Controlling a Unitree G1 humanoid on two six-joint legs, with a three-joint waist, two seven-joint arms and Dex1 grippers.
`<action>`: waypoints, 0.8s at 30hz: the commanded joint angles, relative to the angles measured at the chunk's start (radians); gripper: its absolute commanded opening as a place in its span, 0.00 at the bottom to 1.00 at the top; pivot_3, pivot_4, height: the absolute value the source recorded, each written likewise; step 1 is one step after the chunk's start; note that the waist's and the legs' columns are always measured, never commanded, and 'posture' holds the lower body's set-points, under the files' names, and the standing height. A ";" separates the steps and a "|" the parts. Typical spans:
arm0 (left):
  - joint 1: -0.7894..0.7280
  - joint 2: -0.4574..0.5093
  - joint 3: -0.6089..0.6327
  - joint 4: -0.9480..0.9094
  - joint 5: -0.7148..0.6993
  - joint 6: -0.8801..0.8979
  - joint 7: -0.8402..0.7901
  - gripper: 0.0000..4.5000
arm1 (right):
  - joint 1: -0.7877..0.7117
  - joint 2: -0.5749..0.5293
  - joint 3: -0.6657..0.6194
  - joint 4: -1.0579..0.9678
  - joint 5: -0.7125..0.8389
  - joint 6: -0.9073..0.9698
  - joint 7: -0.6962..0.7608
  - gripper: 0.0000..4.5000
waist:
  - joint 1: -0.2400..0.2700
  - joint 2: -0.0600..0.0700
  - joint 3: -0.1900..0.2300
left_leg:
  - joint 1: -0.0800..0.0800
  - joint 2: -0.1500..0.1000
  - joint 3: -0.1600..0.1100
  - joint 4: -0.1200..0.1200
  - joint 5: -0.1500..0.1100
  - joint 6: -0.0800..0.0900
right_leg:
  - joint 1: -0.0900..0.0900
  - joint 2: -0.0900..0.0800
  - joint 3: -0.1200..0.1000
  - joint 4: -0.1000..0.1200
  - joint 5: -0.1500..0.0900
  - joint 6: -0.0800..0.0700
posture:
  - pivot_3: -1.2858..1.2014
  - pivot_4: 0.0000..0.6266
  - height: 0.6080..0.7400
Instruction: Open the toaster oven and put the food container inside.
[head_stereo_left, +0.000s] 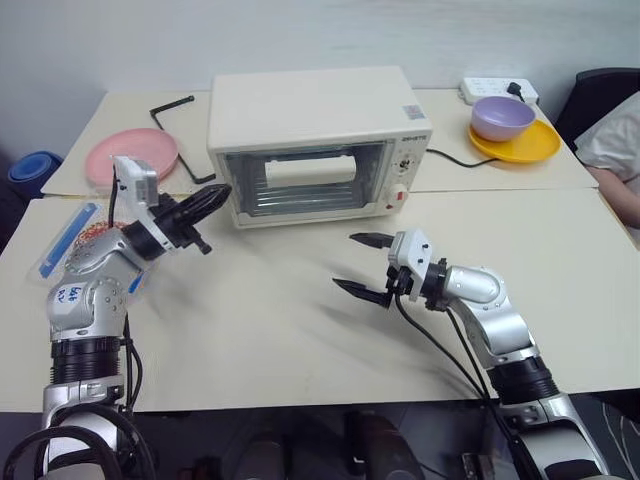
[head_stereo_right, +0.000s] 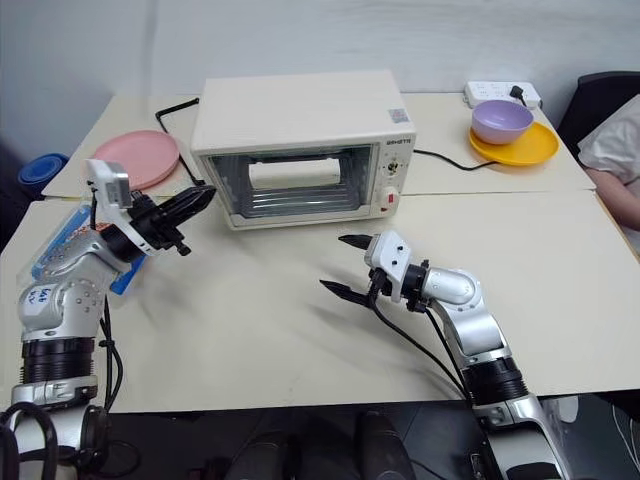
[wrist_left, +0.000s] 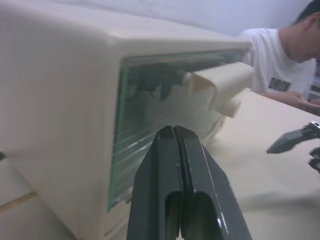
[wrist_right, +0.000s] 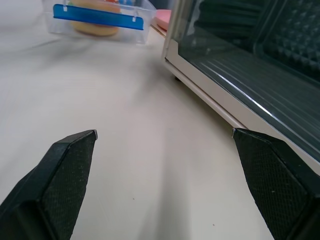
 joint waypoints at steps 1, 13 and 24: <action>0.073 0.052 0.065 -0.046 -0.020 -0.024 -0.069 0.01 | -0.025 0.001 -0.068 -0.027 0.047 0.022 -0.030 1.00 | 0.000 0.000 0.000 | 0.000 0.001 0.000 0.000 0.000 0.000 | -0.001 0.001 0.001 0.000 0.000 0.000 | 0.52 0.24 1.00; 0.218 0.053 0.130 -0.120 -0.009 -0.049 -0.020 0.01 | -0.279 0.064 -0.098 0.165 0.056 -0.005 -0.025 1.00 | 0.012 0.000 0.000 | 0.000 0.001 -0.001 0.002 -0.003 0.005 | 0.000 -0.001 0.000 0.000 0.000 -0.001 | 0.52 0.24 1.00; 0.221 0.045 0.176 -0.121 -0.078 0.012 0.009 0.01 | -0.172 0.071 -0.037 0.011 0.063 -0.015 0.064 1.00 | 0.009 0.000 0.000 | -0.012 0.000 -0.001 0.003 -0.001 0.000 | -0.011 -0.002 0.000 0.002 0.001 0.000 | 0.52 0.24 1.00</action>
